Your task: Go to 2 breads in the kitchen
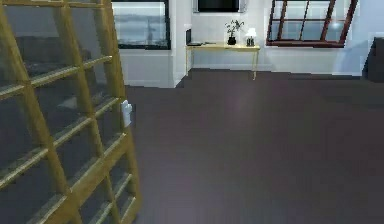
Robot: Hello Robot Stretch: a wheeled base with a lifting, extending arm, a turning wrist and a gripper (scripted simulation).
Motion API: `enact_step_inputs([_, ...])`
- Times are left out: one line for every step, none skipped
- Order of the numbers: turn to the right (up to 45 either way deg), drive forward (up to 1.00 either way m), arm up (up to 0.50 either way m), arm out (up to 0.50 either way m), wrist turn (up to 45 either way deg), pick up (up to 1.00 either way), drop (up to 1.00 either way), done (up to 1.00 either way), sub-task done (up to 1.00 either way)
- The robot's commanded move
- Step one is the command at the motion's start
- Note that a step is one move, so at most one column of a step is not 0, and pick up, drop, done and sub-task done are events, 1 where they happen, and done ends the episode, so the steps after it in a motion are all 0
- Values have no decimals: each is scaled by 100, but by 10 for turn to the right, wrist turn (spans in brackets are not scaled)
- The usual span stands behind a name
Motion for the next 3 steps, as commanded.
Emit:
enact_step_inputs([-210,0,0,0,0,0,0,0,0])
enact_step_inputs([0,55,0,0,0,0,0,0,0])
enact_step_inputs([450,0,0,0,0,0,0,0,0])
